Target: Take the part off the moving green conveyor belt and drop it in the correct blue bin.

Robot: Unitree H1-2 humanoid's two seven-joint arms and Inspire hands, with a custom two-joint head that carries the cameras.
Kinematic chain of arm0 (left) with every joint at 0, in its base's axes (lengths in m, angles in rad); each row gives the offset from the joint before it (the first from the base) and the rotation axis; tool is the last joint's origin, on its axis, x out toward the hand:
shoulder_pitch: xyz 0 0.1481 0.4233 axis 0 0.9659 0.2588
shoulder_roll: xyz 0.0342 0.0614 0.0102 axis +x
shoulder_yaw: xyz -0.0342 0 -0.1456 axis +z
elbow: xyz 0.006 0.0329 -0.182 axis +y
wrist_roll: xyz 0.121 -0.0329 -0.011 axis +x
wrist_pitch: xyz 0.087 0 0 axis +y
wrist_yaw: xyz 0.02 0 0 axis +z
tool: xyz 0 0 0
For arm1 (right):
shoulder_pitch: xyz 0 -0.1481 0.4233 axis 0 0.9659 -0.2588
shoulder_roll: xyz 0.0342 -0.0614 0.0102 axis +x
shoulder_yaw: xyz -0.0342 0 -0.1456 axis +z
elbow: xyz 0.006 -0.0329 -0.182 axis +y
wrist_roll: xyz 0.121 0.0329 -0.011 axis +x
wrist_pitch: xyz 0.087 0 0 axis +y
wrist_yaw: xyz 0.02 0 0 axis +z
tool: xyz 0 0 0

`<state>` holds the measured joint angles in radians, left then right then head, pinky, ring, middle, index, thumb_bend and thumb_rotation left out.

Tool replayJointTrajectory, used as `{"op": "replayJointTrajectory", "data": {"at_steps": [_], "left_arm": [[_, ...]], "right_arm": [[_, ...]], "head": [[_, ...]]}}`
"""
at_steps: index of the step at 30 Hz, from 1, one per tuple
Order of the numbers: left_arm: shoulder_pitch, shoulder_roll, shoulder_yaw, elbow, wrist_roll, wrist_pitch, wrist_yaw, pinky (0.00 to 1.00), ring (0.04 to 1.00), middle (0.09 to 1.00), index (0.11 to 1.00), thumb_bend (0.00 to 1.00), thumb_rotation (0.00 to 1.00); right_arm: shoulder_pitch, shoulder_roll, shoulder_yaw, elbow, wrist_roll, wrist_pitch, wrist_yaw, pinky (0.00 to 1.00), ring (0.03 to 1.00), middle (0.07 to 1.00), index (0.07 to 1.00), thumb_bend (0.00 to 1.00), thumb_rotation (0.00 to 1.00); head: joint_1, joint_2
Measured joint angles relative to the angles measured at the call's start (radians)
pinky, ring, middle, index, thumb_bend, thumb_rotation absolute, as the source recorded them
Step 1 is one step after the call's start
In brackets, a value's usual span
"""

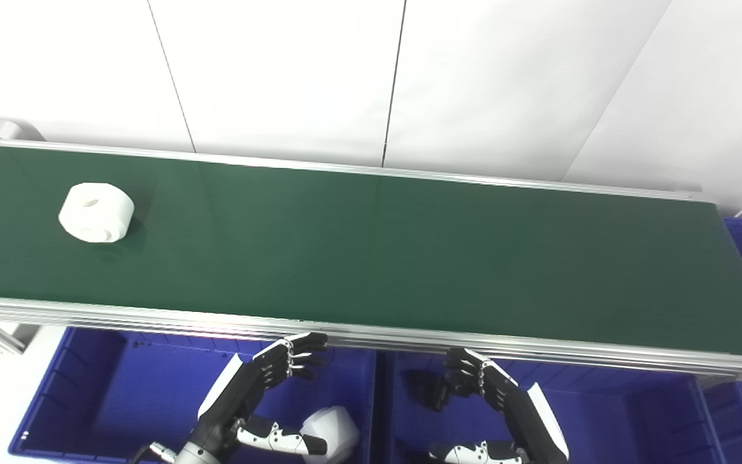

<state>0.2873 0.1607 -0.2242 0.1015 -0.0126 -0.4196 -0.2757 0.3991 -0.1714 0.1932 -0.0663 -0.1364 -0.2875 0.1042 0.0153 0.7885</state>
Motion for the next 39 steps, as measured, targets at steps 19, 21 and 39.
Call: {"op": "replayJointTrajectory", "data": {"at_steps": [19,21,39], "left_arm": [[-0.002,0.0,0.001,0.008,0.006,-0.002,0.0,0.65,0.737,0.806,0.794,0.85,0.12],[-0.003,0.0,0.002,0.016,0.015,-0.003,0.0,0.65,0.737,0.805,0.794,0.85,0.12],[-0.002,0.0,0.008,0.019,0.02,-0.003,0.0,0.65,0.734,0.801,0.793,0.86,0.12]], "right_arm": [[-0.004,0.0,0.0,0.002,-0.001,0.0,0.003,0.7,0.75,0.779,0.811,0.78,0.08],[-0.004,0.0,0.001,0.002,-0.002,0.0,0.003,0.7,0.747,0.776,0.81,0.77,0.08],[-0.007,0.003,0.001,0.021,-0.012,0.0,0.002,0.71,0.746,0.771,0.807,0.77,0.08]], "head": [[0.002,-0.006],[0.003,-0.003],[0.008,-0.008]]}}
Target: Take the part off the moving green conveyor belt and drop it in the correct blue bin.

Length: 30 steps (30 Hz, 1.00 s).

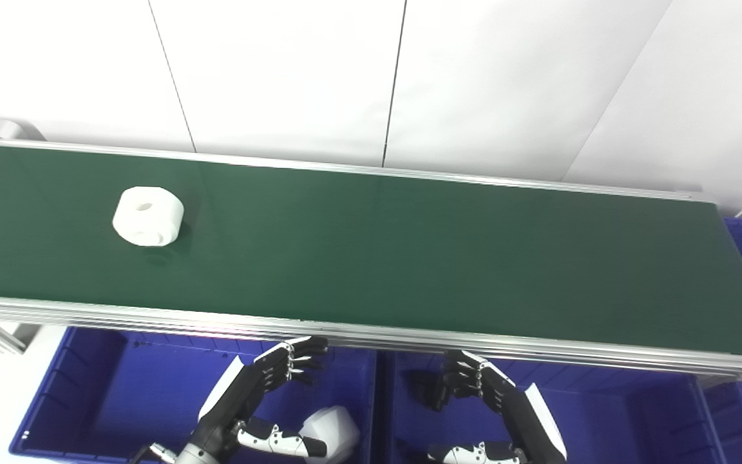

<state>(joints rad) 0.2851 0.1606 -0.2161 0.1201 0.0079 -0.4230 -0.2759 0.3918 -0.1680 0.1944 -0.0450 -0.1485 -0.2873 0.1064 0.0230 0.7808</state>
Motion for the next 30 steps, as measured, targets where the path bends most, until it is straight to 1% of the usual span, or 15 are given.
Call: {"op": "replayJointTrajectory", "data": {"at_steps": [3,9,13,14,16,18,21,22,28,30], "left_arm": [[0.0,-0.004,0.004,0.0,-0.021,0.0,-0.001,0.65,0.73,0.793,0.787,0.85,0.11],[0.002,-0.015,0.006,-0.005,-0.069,-0.004,-0.005,0.65,0.728,0.797,0.79,0.86,0.15],[0.019,-0.024,0.006,-0.062,-0.09,-0.002,-0.005,0.65,0.726,0.799,0.79,0.85,0.16],[0.02,-0.03,0.005,-0.071,-0.093,-0.003,-0.005,0.65,0.725,0.801,0.789,0.85,0.16],[0.02,-0.035,0.003,-0.072,-0.097,-0.003,-0.005,0.65,0.725,0.802,0.79,0.86,0.17],[0.026,-0.035,0.002,-0.086,-0.099,-0.002,-0.006,0.65,0.724,0.804,0.79,0.86,0.17],[0.035,-0.035,0.002,-0.133,-0.101,0.002,-0.006,0.65,0.724,0.803,0.795,0.86,0.18],[0.036,-0.035,0.002,-0.147,-0.101,0.003,-0.006,0.65,0.723,0.803,0.795,0.86,0.18],[0.03,-0.034,0.002,-0.221,-0.133,0.047,-0.008,0.66,0.724,0.797,0.788,0.85,0.15],[0.015,-0.033,0.004,-0.24,-0.142,0.068,-0.012,0.66,0.727,0.804,0.791,0.85,0.15]], "right_arm": [[-0.005,0.001,0.0,0.01,0.0,0.0,0.0,0.7,0.738,0.766,0.808,0.77,0.08],[-0.013,0.001,-0.002,0.015,0.011,-0.001,0.0,0.69,0.734,0.762,0.802,0.77,0.08],[-0.015,-0.002,-0.002,0.025,0.008,-0.007,-0.001,0.7,0.736,0.76,0.803,0.77,0.08],[-0.017,-0.003,-0.002,0.037,0.008,-0.013,-0.001,0.69,0.733,0.757,0.8,0.78,0.08],[-0.019,-0.004,-0.003,0.045,0.009,-0.02,-0.001,0.69,0.729,0.754,0.8,0.78,0.08],[-0.019,-0.004,-0.004,0.048,0.008,-0.043,-0.002,0.69,0.728,0.754,0.8,0.78,0.07],[-0.02,-0.005,-0.004,0.057,0.009,-0.052,-0.001,0.7,0.733,0.759,0.8,0.77,0.06],[-0.021,-0.005,-0.004,0.061,0.011,-0.053,-0.001,0.7,0.733,0.76,0.8,0.77,0.06],[-0.031,-0.005,-0.008,0.087,0.012,-0.084,-0.002,0.69,0.729,0.758,0.798,0.78,0.07],[-0.034,-0.004,-0.011,0.101,0.012,-0.101,-0.004,0.69,0.725,0.755,0.798,0.78,0.07]], "head": [[0.012,-0.008],[0.041,-0.015],[0.041,-0.024],[0.038,-0.041],[0.04,-0.043],[0.041,-0.049],[0.046,-0.048],[0.054,-0.054],[0.075,-0.06],[0.078,-0.061]]}}
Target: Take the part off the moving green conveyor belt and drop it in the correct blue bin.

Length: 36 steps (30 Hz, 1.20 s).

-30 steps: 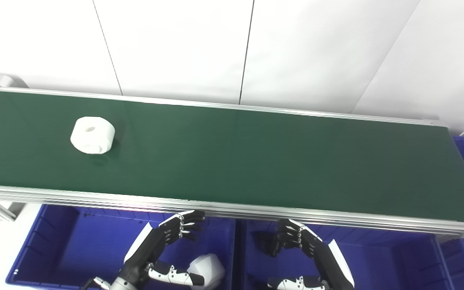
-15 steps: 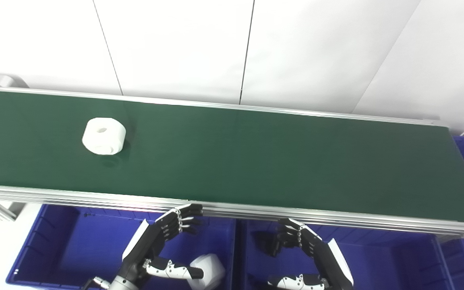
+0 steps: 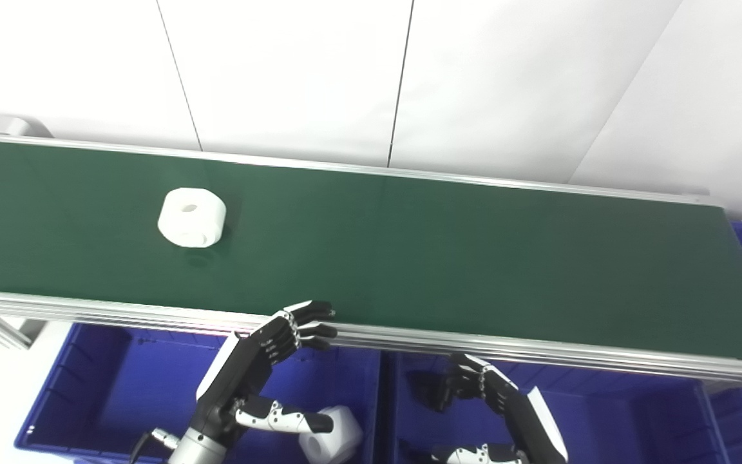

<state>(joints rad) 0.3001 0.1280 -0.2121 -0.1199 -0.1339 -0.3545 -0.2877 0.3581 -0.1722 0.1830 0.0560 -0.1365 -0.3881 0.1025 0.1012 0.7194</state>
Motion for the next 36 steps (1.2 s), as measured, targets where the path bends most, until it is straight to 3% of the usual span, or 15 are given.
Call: {"op": "replayJointTrajectory", "data": {"at_steps": [6,15,26,36], "left_arm": [[-0.043,0.018,0.012,-0.038,0.003,0.045,-0.002,0.66,0.727,0.812,0.804,0.81,0.11],[-0.095,0.03,0.043,-0.078,0.014,0.114,0.0,0.66,0.74,0.806,0.823,0.8,0.14],[-0.2,0.039,0.093,-0.105,0.165,0.193,0.033,0.65,0.732,0.821,0.825,0.82,0.23],[-0.34,0.116,0.129,-0.103,0.24,0.286,0.035,0.69,0.762,0.84,0.83,0.81,0.21]], "right_arm": [[-0.01,0.002,-0.003,0.015,0.001,-0.012,-0.002,0.69,0.723,0.753,0.8,0.78,0.07],[-0.027,0.007,-0.003,0.037,0.009,-0.016,-0.002,0.69,0.718,0.75,0.806,0.78,0.07],[-0.032,0.007,0.003,0.047,0.01,-0.018,-0.004,0.67,0.708,0.743,0.807,0.78,0.07],[-0.045,0.009,0.017,0.056,0.014,-0.018,-0.004,0.67,0.702,0.734,0.8,0.79,0.08]], "head": [[0.008,-0.003],[0.023,-0.017],[0.031,-0.023],[0.032,-0.031]]}}
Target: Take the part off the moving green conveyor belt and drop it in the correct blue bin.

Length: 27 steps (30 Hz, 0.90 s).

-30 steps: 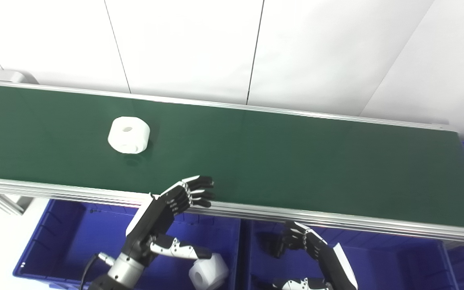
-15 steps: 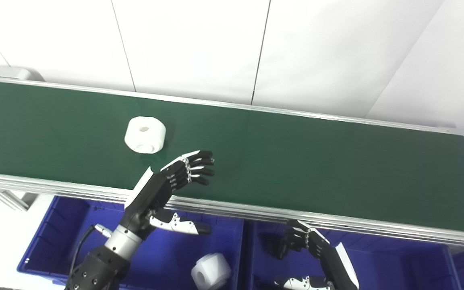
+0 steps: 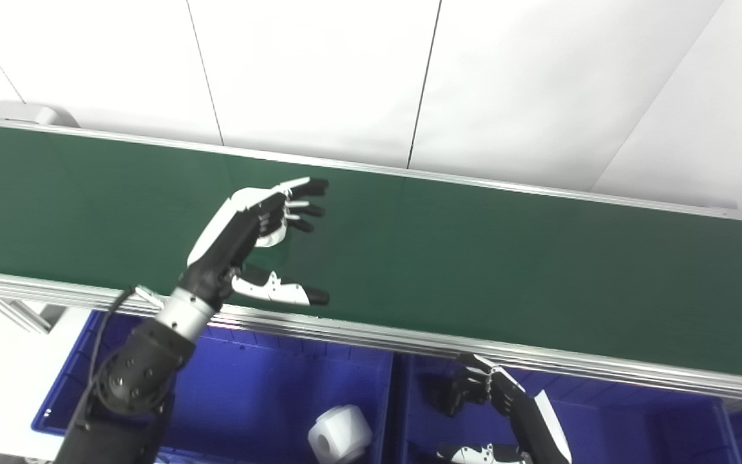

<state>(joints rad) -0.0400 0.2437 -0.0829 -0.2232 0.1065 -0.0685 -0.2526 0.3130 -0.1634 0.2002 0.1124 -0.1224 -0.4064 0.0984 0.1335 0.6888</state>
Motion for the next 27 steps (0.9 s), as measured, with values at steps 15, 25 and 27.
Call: {"op": "replayJointTrajectory", "data": {"at_steps": [15,25,27], "left_arm": [[-0.227,0.109,-0.022,0.093,0.23,0.097,-0.003,0.83,0.864,0.868,0.836,0.85,0.24],[-0.337,0.132,-0.097,0.27,0.376,0.106,-0.003,0.81,0.888,0.897,0.832,0.88,0.17],[-0.352,0.131,-0.114,0.314,0.408,0.107,0.001,0.8,0.888,0.899,0.828,0.9,0.16]], "right_arm": [[-0.012,0.009,0.022,0.014,0.017,-0.001,-0.004,0.65,0.685,0.716,0.793,0.8,0.07],[-0.01,0.008,0.028,0.014,0.029,-0.001,-0.004,0.64,0.678,0.706,0.791,0.8,0.08],[-0.01,0.007,0.029,0.014,0.034,-0.001,-0.004,0.64,0.675,0.704,0.79,0.8,0.09]], "head": [[-0.002,-0.005],[-0.002,-0.006],[0.0,-0.011]]}}
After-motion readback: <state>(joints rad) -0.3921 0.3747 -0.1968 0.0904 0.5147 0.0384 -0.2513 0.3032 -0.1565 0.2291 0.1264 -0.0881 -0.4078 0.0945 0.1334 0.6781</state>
